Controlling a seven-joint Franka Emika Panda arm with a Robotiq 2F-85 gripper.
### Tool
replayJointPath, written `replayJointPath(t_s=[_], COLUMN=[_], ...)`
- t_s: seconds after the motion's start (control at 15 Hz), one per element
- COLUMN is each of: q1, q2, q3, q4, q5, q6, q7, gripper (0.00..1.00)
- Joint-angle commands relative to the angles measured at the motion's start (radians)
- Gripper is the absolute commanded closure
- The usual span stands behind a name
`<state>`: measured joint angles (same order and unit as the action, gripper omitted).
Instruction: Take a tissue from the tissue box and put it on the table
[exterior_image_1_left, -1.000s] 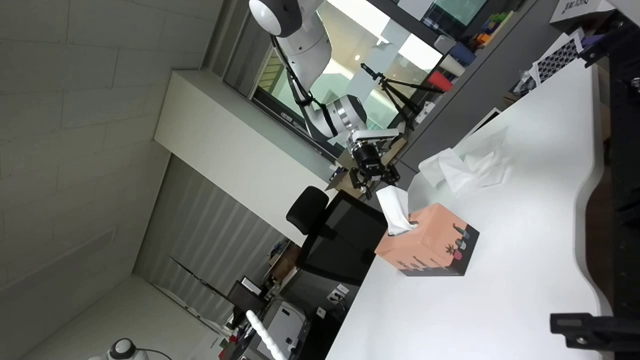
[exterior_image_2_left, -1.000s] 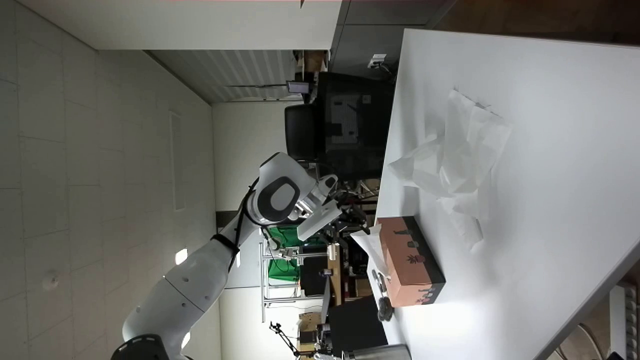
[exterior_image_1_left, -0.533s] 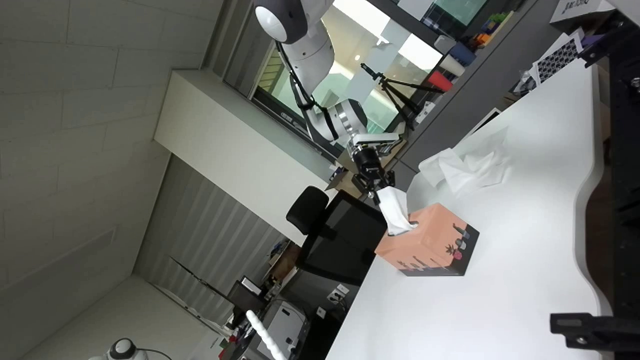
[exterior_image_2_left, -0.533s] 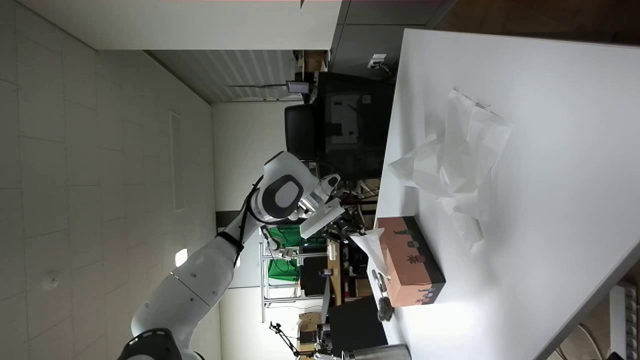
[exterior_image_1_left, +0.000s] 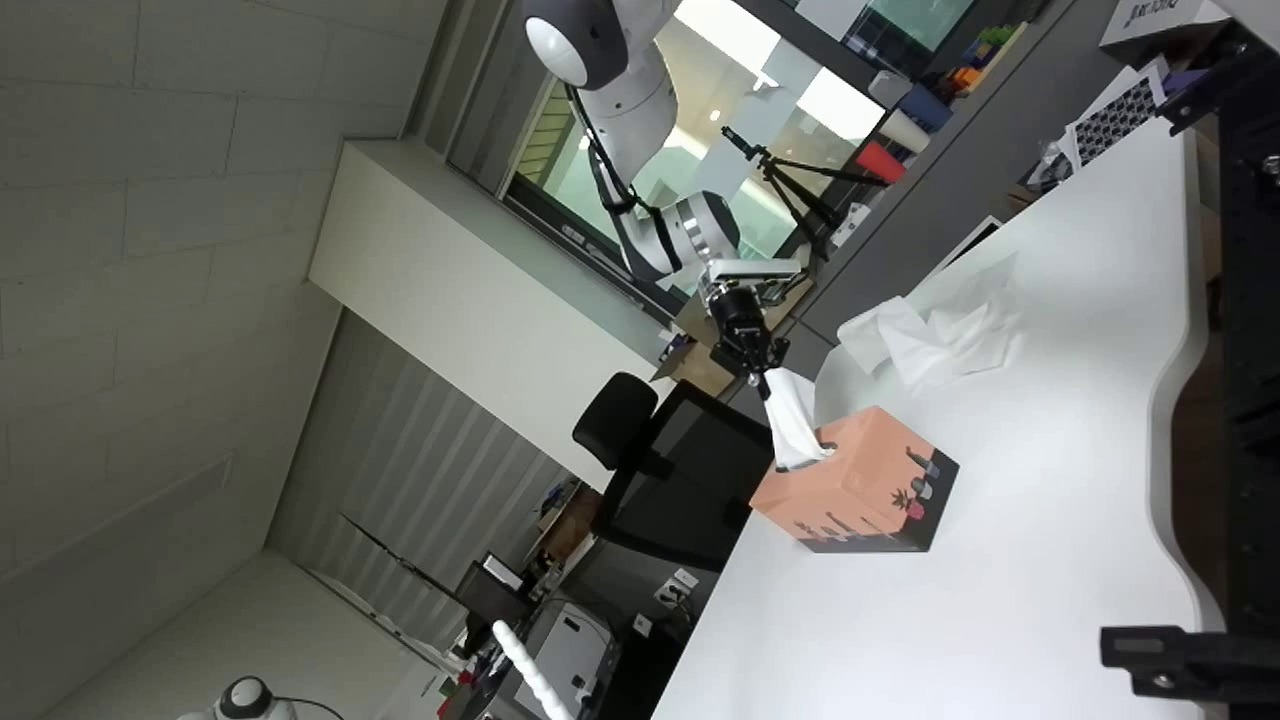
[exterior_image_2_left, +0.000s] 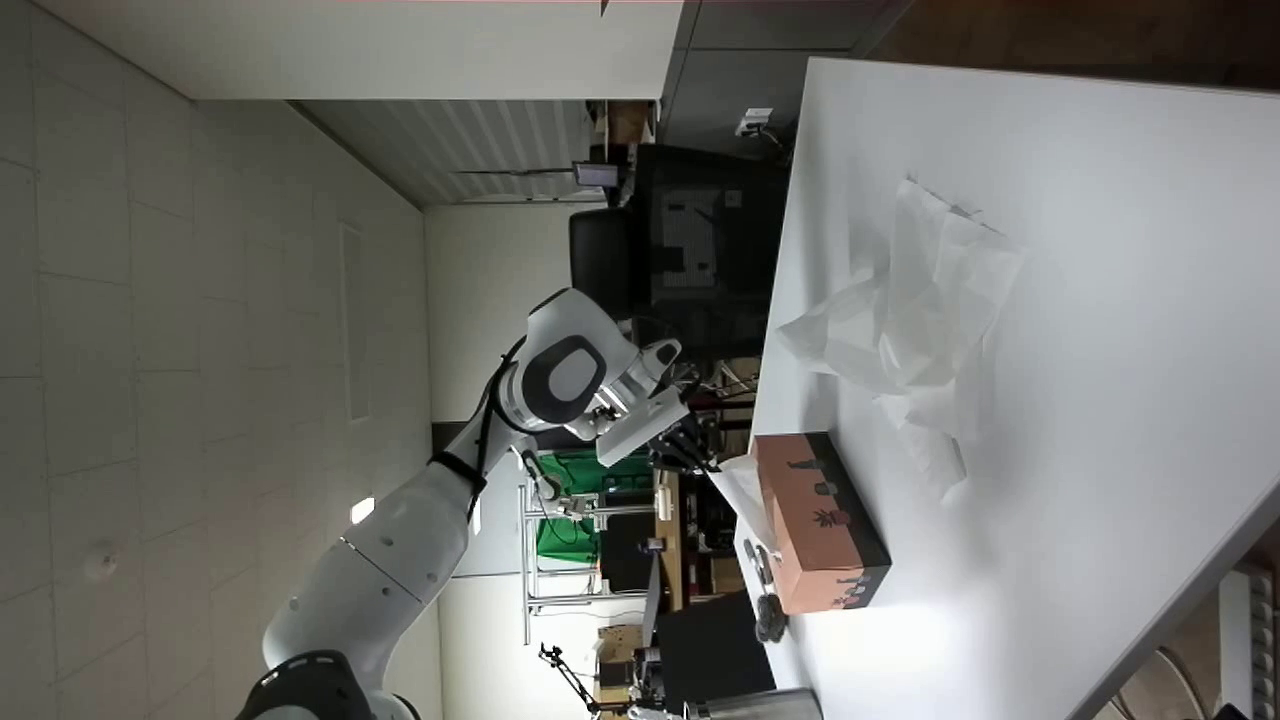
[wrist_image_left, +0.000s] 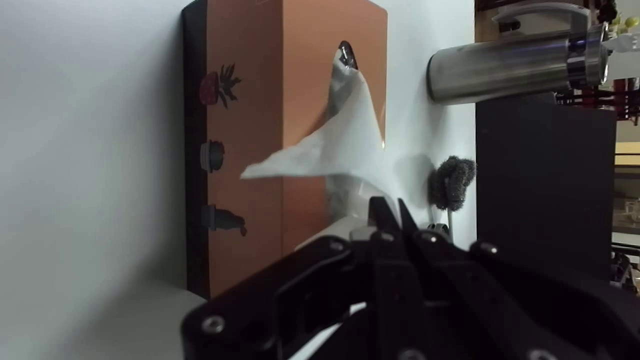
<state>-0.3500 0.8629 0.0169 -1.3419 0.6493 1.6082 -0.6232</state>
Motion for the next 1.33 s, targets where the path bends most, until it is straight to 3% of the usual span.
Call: replayJointPath(t_s=[0.0,0.33,0.73,1.0,1.27], q1=[-0.016,-0.01,0.017,0.005,0.011], q2=[-0.019,-0.116,-0.318,-0.418,-0.4], q3=[0.014,-0.007,-0.079,-0.129,-0.177], q4=[0.042,0.034,-0.06,-0.2,-0.315], q5=[0.002,-0.008,-0.164,-0.274,-0.366], q6=[-0.036,-0.043,0.098,0.299,0.579], q7=[0.04,0.089,0.174,0.168,0.222], gripper=[1.0,1.0,1.0,1.0,1.0])
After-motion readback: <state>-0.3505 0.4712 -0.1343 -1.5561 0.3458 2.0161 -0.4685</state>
